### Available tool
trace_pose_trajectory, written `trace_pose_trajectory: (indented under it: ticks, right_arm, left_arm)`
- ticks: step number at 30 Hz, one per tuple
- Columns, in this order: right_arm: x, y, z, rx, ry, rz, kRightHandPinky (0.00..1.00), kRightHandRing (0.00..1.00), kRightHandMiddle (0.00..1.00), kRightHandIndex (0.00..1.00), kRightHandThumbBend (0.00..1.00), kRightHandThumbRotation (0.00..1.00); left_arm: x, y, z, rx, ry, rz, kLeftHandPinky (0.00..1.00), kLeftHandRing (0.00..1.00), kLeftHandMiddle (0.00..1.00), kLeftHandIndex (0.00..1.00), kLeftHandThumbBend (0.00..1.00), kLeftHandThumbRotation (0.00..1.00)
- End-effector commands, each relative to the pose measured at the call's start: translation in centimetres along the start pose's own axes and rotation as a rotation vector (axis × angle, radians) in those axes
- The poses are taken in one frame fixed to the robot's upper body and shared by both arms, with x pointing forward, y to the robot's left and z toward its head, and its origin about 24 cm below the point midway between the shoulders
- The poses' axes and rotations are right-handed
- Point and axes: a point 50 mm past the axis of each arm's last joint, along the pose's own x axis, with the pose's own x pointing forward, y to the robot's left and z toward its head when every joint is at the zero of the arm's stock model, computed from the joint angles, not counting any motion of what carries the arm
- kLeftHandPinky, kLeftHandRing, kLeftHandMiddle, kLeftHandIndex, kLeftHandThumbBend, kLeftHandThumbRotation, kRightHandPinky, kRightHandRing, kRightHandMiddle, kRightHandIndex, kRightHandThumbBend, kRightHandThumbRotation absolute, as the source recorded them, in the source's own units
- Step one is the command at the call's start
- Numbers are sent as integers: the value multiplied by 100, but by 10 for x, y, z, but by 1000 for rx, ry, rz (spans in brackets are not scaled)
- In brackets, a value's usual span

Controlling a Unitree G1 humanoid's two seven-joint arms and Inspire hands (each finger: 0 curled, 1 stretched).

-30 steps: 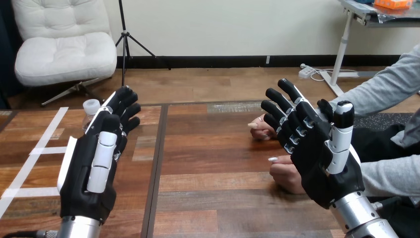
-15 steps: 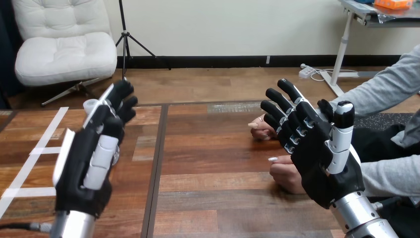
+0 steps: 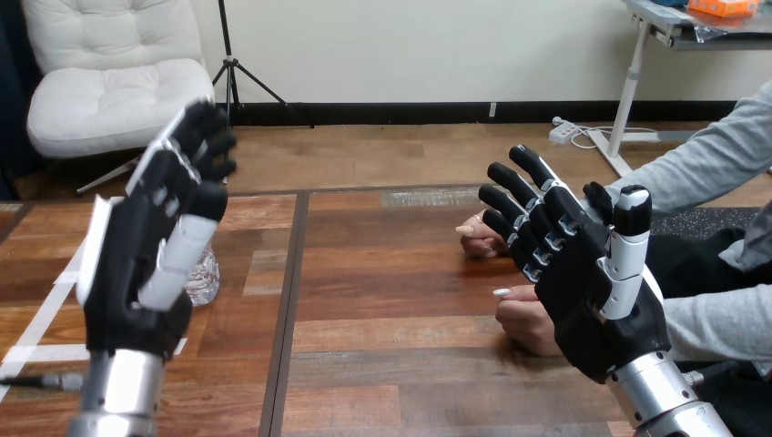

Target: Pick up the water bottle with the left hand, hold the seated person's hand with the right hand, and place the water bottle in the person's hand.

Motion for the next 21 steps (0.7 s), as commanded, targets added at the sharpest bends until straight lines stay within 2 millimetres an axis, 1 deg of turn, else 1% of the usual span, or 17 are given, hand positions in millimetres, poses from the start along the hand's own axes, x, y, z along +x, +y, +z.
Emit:
trace_pose_trajectory:
  ticks: [1, 11, 21]
  right_arm:
    - [12, 2, 13, -25, -68, 32, 98, 94, 94, 97, 99, 100]
    - [11, 2, 12, -26, -65, 35, 98, 94, 94, 97, 98, 100]
    - [12, 3, 13, -27, -64, 38, 98, 94, 94, 97, 98, 100]
  left_arm:
    - [25, 3, 19, 35, -120, -2, 86, 89, 89, 84, 100, 64]
    - [37, 11, 26, 42, -170, 58, 80, 86, 86, 83, 100, 64]
    - [47, 21, 34, 63, -220, 71, 80, 87, 87, 83, 100, 66]
